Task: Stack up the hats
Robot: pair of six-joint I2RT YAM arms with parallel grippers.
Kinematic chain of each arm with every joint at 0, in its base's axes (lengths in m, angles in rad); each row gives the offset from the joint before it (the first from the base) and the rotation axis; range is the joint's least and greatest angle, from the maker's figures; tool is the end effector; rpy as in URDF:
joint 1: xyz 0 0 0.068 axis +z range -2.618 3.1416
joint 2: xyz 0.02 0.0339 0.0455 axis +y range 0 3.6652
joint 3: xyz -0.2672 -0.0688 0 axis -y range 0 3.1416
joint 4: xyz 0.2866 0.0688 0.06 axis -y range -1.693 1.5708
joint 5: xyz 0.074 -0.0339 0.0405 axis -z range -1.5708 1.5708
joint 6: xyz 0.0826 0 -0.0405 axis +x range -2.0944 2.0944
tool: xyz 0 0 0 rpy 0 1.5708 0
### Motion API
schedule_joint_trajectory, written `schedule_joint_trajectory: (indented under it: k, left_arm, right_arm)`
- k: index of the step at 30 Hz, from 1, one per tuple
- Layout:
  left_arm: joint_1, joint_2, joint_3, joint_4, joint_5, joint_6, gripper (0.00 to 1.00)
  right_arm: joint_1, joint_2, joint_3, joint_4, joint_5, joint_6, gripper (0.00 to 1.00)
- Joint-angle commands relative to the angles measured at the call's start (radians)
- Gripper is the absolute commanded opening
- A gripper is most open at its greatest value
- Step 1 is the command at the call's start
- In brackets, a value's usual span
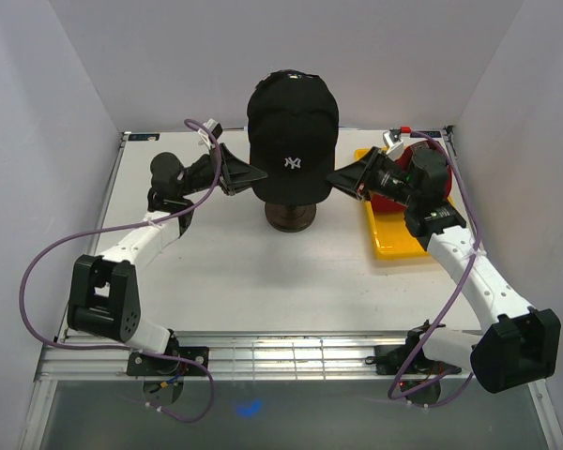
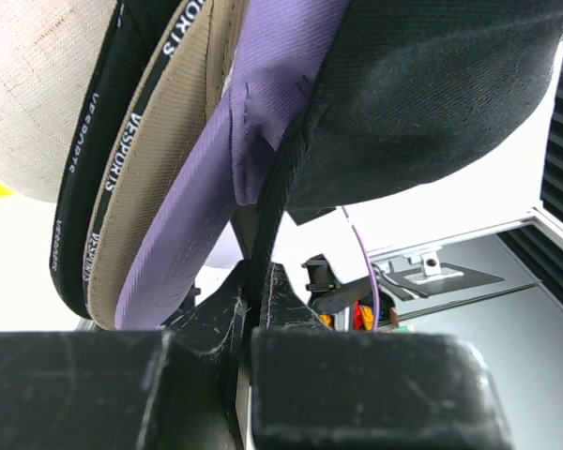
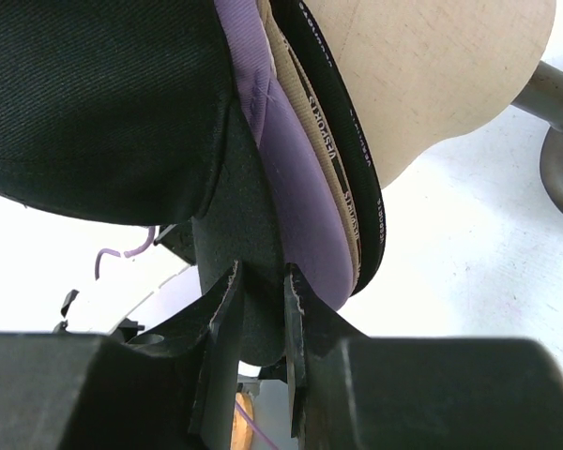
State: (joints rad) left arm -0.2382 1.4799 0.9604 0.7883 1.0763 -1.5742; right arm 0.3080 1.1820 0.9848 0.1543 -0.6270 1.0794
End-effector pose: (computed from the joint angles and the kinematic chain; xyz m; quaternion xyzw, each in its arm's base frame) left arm 0.3555 -0.1611 0.3195 -0.0022 0.6610 -0.7292 0.1768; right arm 0.3210 0.1530 0.3574 0.0608 0.7167 0.5920 0.3636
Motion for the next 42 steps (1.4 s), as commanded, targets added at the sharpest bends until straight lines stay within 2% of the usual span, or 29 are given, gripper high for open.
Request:
schedule_joint_trajectory:
  k: [1, 10, 21, 29, 36, 41, 42]
  left_arm:
    - [-0.013, 0.014, -0.023, -0.233, 0.045, 0.082, 0.08]
    - [0.003, -0.012, -0.006, -0.325, 0.056, 0.167, 0.2]
    - [0.039, -0.055, 0.024, -0.406, 0.073, 0.253, 0.4]
    - [0.056, -0.072, 0.092, -0.53, 0.074, 0.35, 0.43]
    - [0.062, -0.079, 0.139, -0.712, 0.03, 0.483, 0.43]
    - [0.063, -0.07, 0.179, -0.78, 0.014, 0.533, 0.4]
    - [0.063, -0.066, 0.188, -0.784, 0.011, 0.536, 0.36]
  right_arm:
    - [0.013, 0.039, 0.023, -0.136, 0.055, -0.065, 0.08]
    - [0.011, 0.05, 0.037, -0.15, 0.064, -0.068, 0.08]
    - [0.005, 0.054, 0.035, -0.153, 0.076, -0.072, 0.08]
    - [-0.009, 0.053, 0.032, -0.173, 0.079, -0.076, 0.08]
    - [-0.017, 0.062, 0.035, -0.191, 0.079, -0.087, 0.08]
    - [-0.02, 0.074, 0.051, -0.229, 0.099, -0.111, 0.08]
    - [-0.02, 0.076, 0.063, -0.24, 0.104, -0.119, 0.08]
